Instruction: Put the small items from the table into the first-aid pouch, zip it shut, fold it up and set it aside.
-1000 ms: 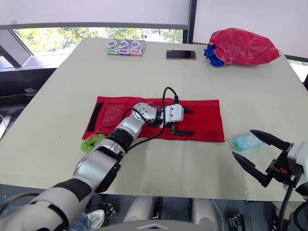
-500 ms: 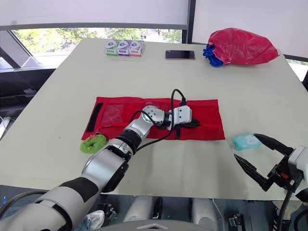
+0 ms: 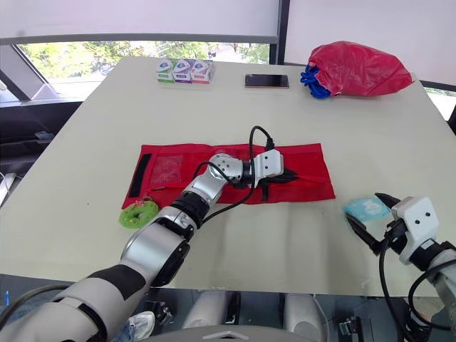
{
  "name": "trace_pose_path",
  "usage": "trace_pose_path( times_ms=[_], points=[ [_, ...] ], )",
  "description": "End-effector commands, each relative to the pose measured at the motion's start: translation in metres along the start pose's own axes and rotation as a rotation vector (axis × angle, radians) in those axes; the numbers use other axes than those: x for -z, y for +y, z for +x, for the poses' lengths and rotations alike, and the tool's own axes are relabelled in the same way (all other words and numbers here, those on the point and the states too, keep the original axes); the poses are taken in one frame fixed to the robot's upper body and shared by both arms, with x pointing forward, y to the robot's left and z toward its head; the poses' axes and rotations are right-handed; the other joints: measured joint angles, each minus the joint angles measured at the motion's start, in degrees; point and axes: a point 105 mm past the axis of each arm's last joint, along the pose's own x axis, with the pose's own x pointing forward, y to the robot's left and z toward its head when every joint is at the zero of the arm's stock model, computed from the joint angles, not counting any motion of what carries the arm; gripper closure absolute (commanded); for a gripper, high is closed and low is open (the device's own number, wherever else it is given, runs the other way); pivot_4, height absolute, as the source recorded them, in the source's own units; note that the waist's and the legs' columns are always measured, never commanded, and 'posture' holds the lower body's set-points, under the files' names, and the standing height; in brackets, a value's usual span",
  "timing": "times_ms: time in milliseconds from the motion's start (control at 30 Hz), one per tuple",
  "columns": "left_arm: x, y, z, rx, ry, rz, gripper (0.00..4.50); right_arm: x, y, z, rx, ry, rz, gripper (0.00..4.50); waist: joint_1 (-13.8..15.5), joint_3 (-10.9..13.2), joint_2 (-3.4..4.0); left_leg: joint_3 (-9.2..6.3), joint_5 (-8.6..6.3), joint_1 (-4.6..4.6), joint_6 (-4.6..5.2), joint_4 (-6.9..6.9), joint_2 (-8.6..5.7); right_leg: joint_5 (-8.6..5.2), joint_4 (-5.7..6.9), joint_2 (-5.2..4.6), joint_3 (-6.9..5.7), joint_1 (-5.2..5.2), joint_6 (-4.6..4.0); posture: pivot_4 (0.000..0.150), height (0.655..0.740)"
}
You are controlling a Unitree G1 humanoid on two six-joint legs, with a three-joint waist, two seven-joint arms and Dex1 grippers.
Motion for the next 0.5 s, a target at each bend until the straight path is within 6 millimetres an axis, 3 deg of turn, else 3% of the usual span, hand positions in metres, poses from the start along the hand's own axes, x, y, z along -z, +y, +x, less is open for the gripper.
trace_pose_path(
  times_ms=[33, 200, 367, 500],
  points=[
    [-0.016, 0.004, 0.0, -0.014, -0.052, 0.028, 4.33, 0.006, -0.014, -0.005, -0.128, 0.02, -0.143, 0.0, -0.1, 0.0, -0.01, 0.0, 0.0, 0.0, 0.0, 0.0, -0.01, 0.0, -0.01, 0.01, 0.01, 0.01, 0.0, 0.15, 0.74],
    [-0.012, 0.001, 0.0, 0.01, -0.011, 0.078, 4.33, -0.001, -0.037, 0.002, -0.327, -0.012, -0.197, 0.0, -0.5, 0.0, 0.03, 0.26, 0.0, 0.21, 0.0, -0.07, 0.05, 0.01, 0.03, 0.1, 0.28, 0.03, 0.0, 0.15, 0.74],
    [-0.011, 0.001, 0.002, 0.01, -0.006, 0.072, 4.33, 0.007, -0.044, 0.009, -0.565, 0.108, -0.258, 0.0, -0.5, 0.0, 0.04, 0.38, 0.0, 0.45, 0.0, -0.15, 0.1, 0.01, 0.02, 0.16, 0.41, 0.16, 0.0, 0.15, 0.74],
    [-0.007, -0.003, 0.001, 0.044, 0.019, 0.104, 4.33, 0.01, -0.063, 0.026, -0.599, 0.179, -0.315, 0.0, -0.5, 0.0, 0.05, 0.62, 0.0, 0.54, 0.0, -0.14, 0.1, 0.02, 0.02, 0.15, 0.56, 0.18, 0.0, 0.15, 0.74]
  ],
)
